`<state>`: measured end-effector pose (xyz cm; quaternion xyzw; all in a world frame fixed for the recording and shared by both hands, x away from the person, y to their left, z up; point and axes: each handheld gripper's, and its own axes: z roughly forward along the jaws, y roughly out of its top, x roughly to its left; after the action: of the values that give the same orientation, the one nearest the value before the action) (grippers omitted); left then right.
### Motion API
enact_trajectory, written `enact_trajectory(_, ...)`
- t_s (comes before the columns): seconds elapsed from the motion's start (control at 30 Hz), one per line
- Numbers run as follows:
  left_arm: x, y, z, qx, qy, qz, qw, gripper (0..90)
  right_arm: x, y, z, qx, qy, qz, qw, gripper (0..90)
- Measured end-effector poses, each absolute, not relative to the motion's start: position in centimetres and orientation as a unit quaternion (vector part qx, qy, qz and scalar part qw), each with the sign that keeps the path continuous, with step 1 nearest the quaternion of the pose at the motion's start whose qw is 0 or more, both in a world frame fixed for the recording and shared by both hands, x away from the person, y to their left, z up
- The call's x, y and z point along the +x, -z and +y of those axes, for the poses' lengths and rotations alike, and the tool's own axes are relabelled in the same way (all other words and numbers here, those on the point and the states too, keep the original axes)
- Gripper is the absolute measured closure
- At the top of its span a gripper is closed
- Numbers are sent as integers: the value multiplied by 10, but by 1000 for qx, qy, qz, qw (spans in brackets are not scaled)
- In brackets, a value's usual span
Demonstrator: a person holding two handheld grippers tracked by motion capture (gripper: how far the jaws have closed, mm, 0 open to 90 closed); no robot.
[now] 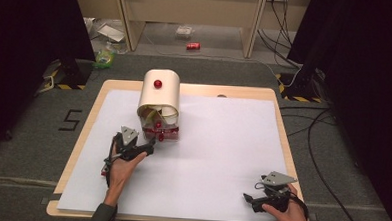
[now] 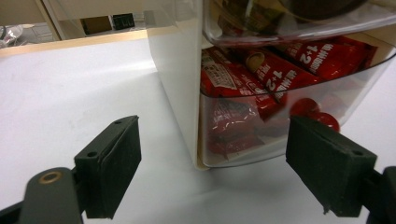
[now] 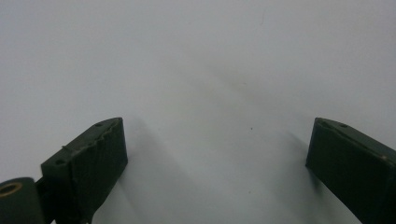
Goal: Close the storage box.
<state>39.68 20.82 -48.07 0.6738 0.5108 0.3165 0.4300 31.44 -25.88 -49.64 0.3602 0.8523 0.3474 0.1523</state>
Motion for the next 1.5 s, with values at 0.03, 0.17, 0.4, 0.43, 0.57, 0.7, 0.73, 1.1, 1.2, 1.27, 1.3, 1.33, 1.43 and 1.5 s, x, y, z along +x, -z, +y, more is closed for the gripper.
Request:
enact_trajectory(0.03,396,480,208,674,-315,511,430,175,314,496,-259,360,-348,852,152,54)
enact_trajectory(0.17,394,480,209,673,-314,512,431,175,314,496,-259,360,-347,852,153,54)
enact_trajectory(0.4,392,480,210,675,-308,514,431,175,314,496,-259,361,-348,852,151,54)
enact_trajectory(0.43,392,480,210,676,-307,514,430,175,314,496,-259,361,-348,852,151,54)
enact_trajectory(0.57,390,478,211,673,-307,516,431,175,314,496,-259,361,-348,852,150,54)
enact_trajectory(0.7,388,476,212,672,-305,517,433,175,314,496,-259,361,-348,852,150,54)
enact_trajectory(0.73,388,476,212,672,-304,517,434,175,314,496,-259,361,-348,852,150,54)
enact_trajectory(1.1,378,476,213,677,-294,516,435,173,314,496,-259,360,-348,852,152,54)
enact_trajectory(1.2,376,476,213,679,-293,514,434,172,314,496,-259,360,-348,852,152,55)
enact_trajectory(1.27,374,475,213,679,-292,514,435,172,314,496,-259,360,-348,852,151,54)
enact_trajectory(1.3,373,475,214,679,-292,514,436,172,314,496,-259,361,-348,852,151,54)
enact_trajectory(1.33,373,474,214,679,-292,514,436,171,314,496,-259,360,-348,852,150,54)
enact_trajectory(1.43,369,475,213,681,-291,512,435,170,314,496,-259,361,-348,852,150,55)
enact_trajectory(1.5,367,475,213,684,-291,510,433,170,314,496,-259,360,-348,852,151,54)
